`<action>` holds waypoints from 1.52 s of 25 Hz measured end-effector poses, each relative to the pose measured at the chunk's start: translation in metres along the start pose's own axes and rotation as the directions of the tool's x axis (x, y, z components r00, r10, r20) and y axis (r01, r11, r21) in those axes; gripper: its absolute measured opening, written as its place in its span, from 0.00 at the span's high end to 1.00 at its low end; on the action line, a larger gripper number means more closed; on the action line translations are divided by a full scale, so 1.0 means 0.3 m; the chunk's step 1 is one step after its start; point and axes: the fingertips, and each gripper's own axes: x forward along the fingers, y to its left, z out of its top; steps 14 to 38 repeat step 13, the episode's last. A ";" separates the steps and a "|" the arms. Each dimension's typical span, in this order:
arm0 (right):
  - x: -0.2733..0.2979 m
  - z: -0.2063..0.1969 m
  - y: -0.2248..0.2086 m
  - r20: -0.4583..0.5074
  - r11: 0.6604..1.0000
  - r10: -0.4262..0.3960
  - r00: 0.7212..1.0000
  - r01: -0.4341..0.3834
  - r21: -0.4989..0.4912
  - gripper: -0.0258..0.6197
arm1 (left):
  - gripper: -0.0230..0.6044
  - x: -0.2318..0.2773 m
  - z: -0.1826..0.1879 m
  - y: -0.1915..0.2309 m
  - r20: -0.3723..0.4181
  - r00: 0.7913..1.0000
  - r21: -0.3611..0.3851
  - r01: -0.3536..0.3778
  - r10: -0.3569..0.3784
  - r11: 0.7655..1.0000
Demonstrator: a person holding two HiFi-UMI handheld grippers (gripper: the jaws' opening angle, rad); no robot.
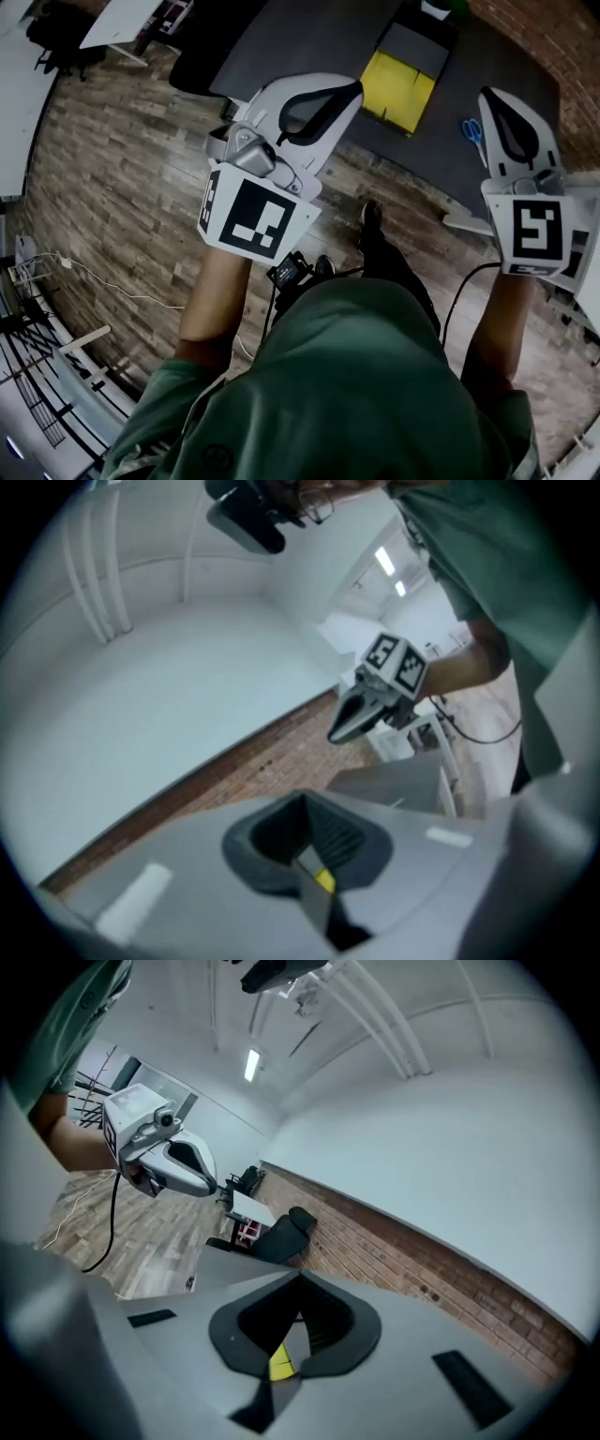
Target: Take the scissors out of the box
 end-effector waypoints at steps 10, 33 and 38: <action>-0.151 0.308 0.193 0.101 0.998 0.033 0.994 -0.027 -0.059 0.95 | 0.97 -0.390 0.053 0.033 -0.022 0.991 0.011 -0.132 0.132 0.991; -0.183 0.346 0.249 0.104 0.998 0.034 0.994 -0.028 -0.062 0.95 | 0.97 -0.461 0.037 0.016 -0.028 0.990 0.004 -0.141 0.141 0.990; -0.183 0.346 0.249 0.104 0.998 0.034 0.994 -0.028 -0.062 0.95 | 0.97 -0.461 0.037 0.016 -0.028 0.990 0.004 -0.141 0.141 0.990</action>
